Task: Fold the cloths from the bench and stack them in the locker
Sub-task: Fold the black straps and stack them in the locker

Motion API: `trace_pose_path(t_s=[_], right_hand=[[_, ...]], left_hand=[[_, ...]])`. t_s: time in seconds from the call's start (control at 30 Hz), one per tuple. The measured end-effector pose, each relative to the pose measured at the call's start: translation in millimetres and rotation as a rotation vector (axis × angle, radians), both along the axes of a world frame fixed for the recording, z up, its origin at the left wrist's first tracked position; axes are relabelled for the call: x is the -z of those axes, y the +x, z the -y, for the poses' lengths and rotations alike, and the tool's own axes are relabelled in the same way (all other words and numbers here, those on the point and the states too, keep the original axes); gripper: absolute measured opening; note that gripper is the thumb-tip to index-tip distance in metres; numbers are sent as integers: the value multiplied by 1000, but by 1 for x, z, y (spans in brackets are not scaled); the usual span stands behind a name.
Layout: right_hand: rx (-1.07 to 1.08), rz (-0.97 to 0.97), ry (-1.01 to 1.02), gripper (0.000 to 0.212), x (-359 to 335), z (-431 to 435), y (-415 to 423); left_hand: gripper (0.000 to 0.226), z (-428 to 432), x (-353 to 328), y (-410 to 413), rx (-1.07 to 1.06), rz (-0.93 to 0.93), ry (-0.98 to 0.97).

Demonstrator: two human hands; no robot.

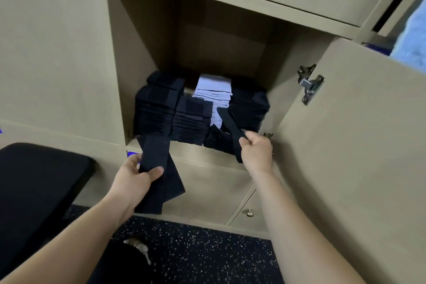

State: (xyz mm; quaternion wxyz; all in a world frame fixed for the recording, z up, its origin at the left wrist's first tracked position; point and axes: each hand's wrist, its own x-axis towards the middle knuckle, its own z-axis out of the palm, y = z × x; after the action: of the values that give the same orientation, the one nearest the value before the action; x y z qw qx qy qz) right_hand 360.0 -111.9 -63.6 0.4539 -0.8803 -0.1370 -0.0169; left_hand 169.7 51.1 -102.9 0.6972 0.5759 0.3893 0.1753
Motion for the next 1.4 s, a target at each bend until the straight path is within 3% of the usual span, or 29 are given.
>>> trace_pose_path(t_s=[0.1, 0.27, 0.43, 0.6, 0.73, 0.83, 0.97, 1.23, 1.33, 1.4], right_hand=[[55, 149, -129, 35, -3, -14, 29], [61, 394, -448, 46, 9, -31, 62], [-27, 555, -564, 52, 46, -33, 72], [-139, 515, -728, 42, 76, -31, 79], [-158, 480, -777, 49, 85, -28, 82], [-147, 509, -814, 37, 87, -28, 85], [-159, 450, -862, 61, 102, -26, 89], [-219, 402, -981, 63, 96, -19, 85], [-239, 396, -927, 65, 86, -20, 79], [-237, 451, -782, 61, 76, -22, 66]], left_hand=[[28, 0, 8, 12, 8, -8, -20], [28, -3, 20, 24, 4, -7, -55], [25, -7, 26, 30, 9, -11, -68], [27, -5, 31, 32, 39, -15, -70], [27, -4, 32, 33, 51, -16, -75], [27, -3, 32, 35, 53, -16, -76], [26, -1, 31, 40, 56, -7, -72], [28, 4, 25, 43, 59, 11, -90], [29, 7, 20, 42, 49, 23, -87], [28, 9, 15, 39, 35, 37, -95]])
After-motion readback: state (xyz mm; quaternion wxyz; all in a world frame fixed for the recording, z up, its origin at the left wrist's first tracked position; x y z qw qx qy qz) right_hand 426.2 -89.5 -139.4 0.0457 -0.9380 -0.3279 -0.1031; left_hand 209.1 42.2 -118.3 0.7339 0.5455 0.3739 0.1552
